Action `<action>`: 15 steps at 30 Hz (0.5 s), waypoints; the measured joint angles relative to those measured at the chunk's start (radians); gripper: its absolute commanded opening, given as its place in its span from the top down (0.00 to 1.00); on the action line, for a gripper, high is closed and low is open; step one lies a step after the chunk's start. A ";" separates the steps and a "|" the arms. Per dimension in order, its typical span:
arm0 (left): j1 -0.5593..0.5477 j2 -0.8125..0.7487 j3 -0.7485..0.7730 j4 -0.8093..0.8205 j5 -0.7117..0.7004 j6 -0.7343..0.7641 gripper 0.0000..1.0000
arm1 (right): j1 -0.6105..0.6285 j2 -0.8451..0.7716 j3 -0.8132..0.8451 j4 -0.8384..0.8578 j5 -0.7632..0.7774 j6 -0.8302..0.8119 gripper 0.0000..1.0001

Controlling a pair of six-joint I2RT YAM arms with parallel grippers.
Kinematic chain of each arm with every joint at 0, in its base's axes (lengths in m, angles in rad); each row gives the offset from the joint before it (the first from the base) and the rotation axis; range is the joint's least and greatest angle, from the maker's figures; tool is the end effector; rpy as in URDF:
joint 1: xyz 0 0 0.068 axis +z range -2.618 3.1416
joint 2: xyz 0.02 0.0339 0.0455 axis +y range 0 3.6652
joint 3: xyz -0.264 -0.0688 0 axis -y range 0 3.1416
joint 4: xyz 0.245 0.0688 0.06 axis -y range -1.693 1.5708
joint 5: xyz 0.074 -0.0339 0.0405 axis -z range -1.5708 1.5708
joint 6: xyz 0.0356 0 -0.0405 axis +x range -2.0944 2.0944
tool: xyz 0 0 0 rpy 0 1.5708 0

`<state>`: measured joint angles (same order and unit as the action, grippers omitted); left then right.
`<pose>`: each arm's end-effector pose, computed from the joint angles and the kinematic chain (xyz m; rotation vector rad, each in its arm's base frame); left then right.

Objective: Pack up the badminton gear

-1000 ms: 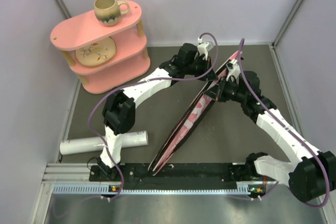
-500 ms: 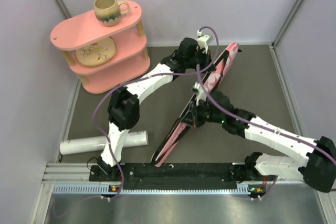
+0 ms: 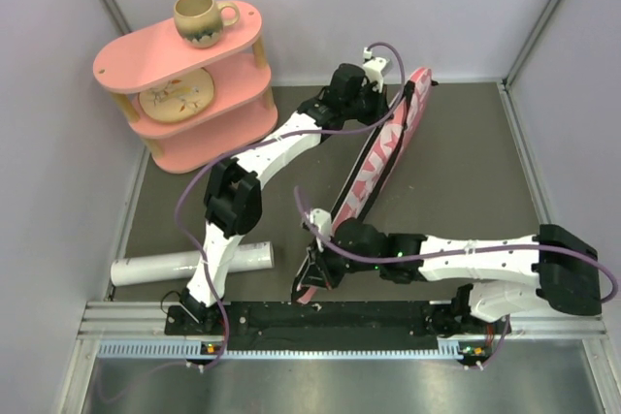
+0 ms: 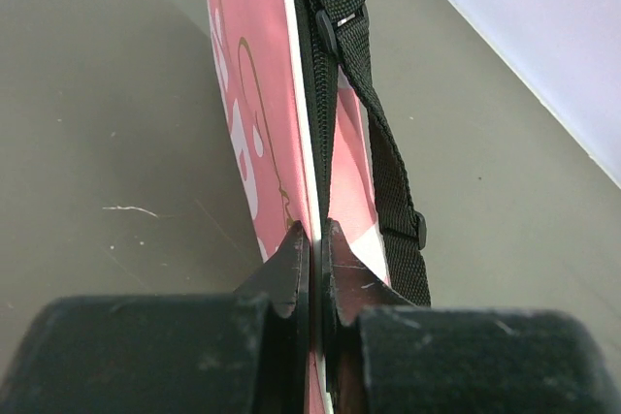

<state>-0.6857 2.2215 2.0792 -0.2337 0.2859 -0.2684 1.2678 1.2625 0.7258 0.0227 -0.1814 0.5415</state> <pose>0.4050 -0.3444 0.3085 0.6156 1.9469 -0.8946 0.0762 0.2654 0.2377 -0.9486 2.1462 1.2071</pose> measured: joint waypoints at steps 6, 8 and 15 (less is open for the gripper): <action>0.000 0.014 0.030 -0.026 -0.040 0.050 1.00 | 0.086 0.089 0.002 0.015 0.030 -0.019 1.00; 0.000 0.015 0.038 -0.045 -0.047 0.065 1.00 | 0.099 0.110 0.003 0.016 0.046 -0.027 1.00; 0.000 0.015 0.056 -0.089 -0.078 0.113 1.00 | 0.124 0.161 0.017 0.027 0.076 -0.043 1.00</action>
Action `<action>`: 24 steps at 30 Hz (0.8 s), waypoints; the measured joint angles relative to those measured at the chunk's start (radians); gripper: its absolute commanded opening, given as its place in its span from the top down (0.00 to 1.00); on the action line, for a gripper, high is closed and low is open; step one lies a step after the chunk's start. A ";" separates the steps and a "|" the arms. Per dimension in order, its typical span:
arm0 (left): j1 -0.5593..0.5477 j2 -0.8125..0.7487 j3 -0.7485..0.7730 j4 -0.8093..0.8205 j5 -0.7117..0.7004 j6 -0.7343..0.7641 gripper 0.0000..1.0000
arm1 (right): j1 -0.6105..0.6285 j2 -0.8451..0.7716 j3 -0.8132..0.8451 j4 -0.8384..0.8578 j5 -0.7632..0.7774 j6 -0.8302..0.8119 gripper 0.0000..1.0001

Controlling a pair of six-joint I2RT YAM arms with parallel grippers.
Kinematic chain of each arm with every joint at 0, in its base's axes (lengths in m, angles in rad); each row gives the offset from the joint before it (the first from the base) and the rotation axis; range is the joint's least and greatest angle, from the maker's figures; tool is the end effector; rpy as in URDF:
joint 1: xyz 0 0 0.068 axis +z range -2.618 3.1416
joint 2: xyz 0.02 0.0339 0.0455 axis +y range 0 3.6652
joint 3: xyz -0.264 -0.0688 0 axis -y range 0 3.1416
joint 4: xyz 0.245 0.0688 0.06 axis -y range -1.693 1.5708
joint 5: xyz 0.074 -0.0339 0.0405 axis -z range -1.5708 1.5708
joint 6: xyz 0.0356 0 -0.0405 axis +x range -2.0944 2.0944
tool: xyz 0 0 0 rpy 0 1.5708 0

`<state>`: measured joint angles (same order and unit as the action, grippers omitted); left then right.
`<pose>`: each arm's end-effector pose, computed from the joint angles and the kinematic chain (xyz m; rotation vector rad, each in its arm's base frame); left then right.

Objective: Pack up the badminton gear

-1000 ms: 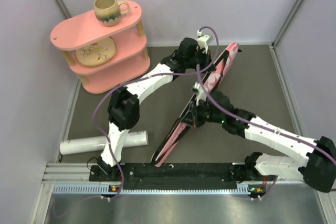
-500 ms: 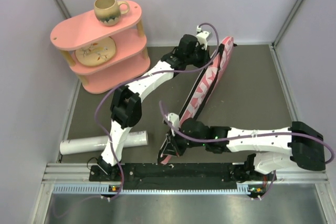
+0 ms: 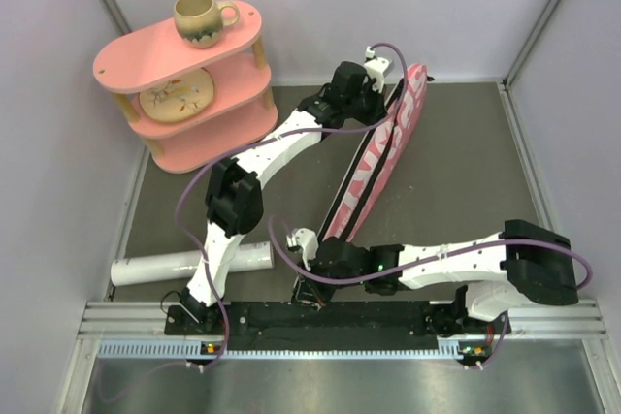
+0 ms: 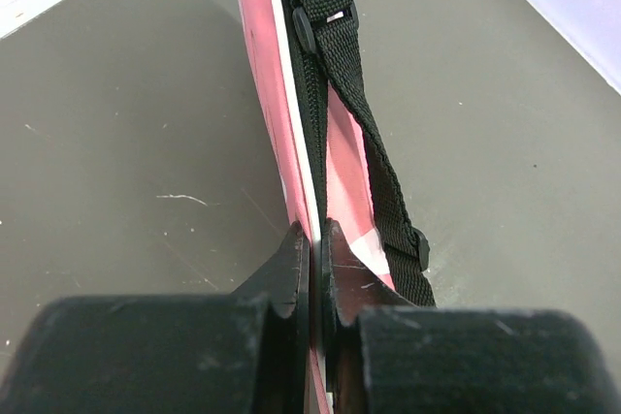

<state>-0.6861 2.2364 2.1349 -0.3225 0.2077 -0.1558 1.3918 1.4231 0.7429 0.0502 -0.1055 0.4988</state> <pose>0.4070 -0.3427 0.3112 0.6735 1.9512 -0.7394 0.0493 0.2937 0.2027 -1.1186 2.1840 1.0869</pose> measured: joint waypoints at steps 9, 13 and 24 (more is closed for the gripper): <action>0.007 0.000 0.008 -0.031 -0.032 0.032 1.00 | 0.005 0.047 0.033 -0.002 0.032 -0.006 0.90; 0.008 0.000 0.010 -0.040 -0.078 0.077 1.00 | 0.032 -0.041 0.036 -0.100 0.085 -0.016 0.62; -0.023 -0.076 -0.039 -0.109 -0.330 0.268 1.00 | -0.020 -0.586 0.034 -0.389 0.530 0.068 0.48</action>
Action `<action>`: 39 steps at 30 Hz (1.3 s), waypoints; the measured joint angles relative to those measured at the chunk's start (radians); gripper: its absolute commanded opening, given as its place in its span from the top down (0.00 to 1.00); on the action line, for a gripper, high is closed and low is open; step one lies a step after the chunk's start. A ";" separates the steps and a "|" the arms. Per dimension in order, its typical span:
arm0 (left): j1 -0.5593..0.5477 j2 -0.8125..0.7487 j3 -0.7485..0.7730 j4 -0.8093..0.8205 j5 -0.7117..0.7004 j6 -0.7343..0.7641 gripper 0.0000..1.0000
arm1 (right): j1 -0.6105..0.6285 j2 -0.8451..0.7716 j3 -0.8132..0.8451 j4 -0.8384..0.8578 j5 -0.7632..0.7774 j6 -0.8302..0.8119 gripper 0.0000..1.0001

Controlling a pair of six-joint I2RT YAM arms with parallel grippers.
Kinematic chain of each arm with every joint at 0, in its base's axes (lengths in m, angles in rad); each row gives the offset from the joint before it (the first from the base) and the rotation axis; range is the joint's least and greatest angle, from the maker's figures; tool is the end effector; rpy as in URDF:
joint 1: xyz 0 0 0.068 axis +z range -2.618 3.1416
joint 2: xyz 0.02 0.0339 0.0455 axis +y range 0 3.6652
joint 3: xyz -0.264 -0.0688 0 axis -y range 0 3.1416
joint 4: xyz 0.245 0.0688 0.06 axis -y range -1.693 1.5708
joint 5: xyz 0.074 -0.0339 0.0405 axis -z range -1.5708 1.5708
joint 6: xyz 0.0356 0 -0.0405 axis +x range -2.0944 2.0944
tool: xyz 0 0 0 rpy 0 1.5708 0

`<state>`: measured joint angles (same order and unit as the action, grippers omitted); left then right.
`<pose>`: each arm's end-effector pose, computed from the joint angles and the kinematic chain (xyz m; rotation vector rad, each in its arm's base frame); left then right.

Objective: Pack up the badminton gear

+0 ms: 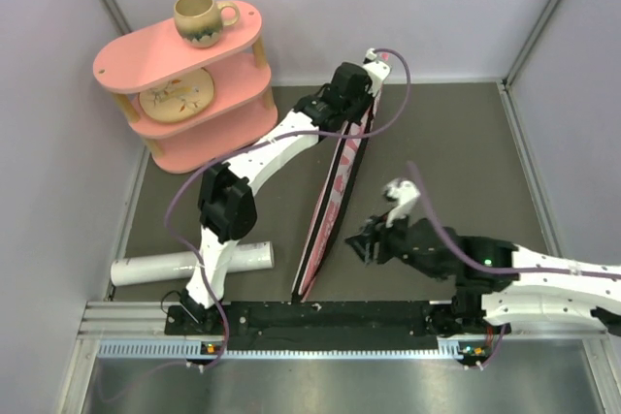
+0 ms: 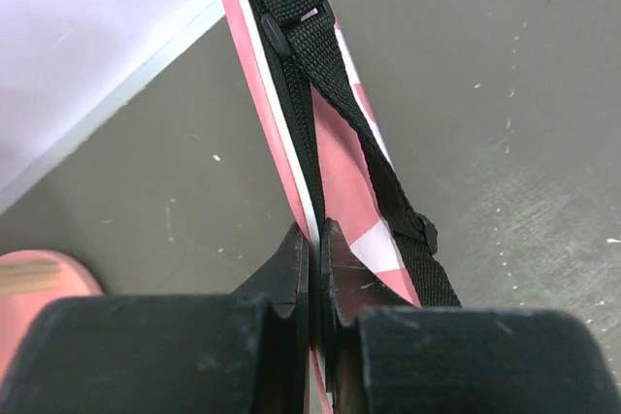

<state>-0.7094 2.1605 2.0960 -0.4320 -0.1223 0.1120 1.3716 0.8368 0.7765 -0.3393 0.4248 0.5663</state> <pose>0.3908 -0.3298 0.3249 0.7575 1.9287 -0.2417 0.0519 0.1827 0.3132 -0.5241 1.9655 0.8549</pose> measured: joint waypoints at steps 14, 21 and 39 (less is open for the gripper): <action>-0.205 0.054 0.034 -0.032 -0.253 0.182 1.00 | -0.029 -0.497 -0.090 -0.283 0.329 0.156 0.48; -0.253 0.124 0.051 -0.019 -0.175 0.148 0.95 | -0.029 -0.525 -0.090 -0.339 0.335 0.178 0.48; -0.101 0.251 0.098 0.041 0.532 -0.306 0.36 | -0.029 -0.561 -0.124 -0.364 0.338 0.240 0.47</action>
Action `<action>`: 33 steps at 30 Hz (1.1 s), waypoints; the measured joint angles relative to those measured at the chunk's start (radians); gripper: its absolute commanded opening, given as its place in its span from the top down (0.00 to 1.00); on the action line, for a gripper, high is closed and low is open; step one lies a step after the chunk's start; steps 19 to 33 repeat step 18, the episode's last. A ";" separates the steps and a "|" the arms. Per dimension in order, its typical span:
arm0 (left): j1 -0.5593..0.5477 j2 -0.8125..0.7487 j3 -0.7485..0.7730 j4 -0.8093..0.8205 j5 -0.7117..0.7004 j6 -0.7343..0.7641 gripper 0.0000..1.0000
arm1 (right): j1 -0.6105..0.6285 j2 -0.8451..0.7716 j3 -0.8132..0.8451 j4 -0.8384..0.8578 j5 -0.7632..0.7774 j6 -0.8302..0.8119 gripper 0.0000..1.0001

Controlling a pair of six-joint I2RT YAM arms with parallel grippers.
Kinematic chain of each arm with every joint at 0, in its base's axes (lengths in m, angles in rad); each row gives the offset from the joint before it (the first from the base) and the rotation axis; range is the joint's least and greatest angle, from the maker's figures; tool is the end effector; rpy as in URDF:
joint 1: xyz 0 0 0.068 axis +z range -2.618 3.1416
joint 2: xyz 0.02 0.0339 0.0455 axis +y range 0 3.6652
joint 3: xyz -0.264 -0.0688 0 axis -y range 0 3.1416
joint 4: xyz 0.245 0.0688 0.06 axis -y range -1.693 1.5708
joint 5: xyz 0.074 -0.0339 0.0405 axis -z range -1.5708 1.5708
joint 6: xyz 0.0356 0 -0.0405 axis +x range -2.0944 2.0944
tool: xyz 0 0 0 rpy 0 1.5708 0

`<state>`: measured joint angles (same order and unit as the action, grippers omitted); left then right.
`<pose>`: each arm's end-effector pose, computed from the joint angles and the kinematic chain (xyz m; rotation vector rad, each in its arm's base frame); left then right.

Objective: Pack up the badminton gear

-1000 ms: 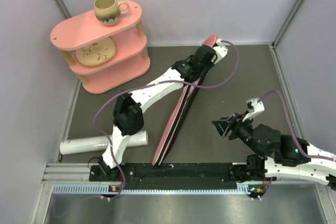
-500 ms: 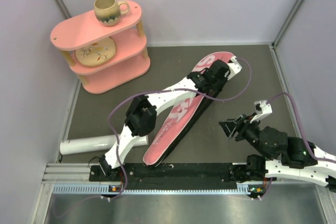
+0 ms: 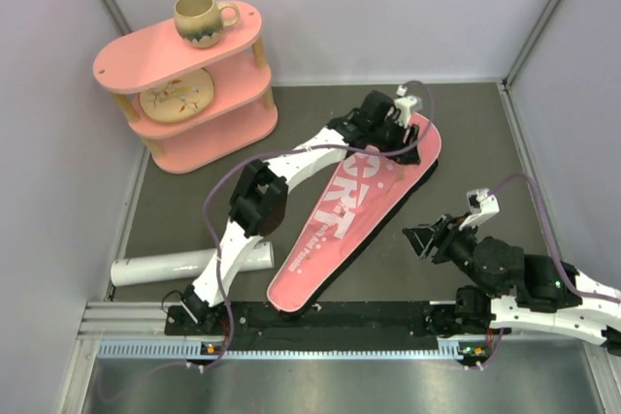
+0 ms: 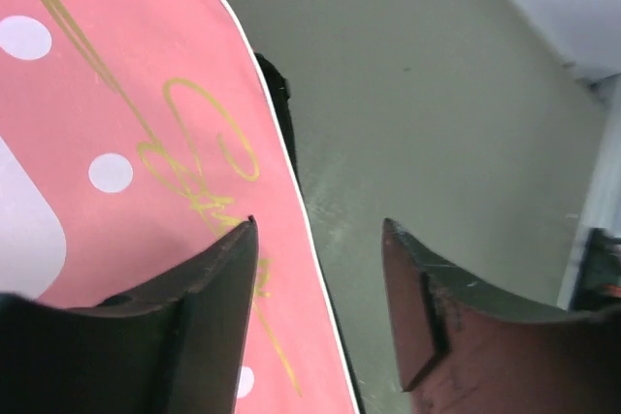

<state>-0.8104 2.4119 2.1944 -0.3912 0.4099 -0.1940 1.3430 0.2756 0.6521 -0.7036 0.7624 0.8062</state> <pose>0.3732 -0.4130 0.2342 0.9323 2.1088 -0.9936 0.0389 0.0589 0.2992 0.0213 1.8792 0.7938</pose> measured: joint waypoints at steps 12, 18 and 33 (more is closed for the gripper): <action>0.134 -0.473 -0.587 0.410 0.277 -0.404 0.34 | -0.001 0.142 0.014 -0.069 0.054 0.078 0.22; 0.119 -0.943 -0.793 0.414 0.133 -0.292 0.28 | -0.002 0.254 0.123 -0.106 0.097 0.016 0.01; 0.119 -0.943 -0.793 0.414 0.133 -0.292 0.28 | -0.002 0.254 0.123 -0.106 0.097 0.016 0.01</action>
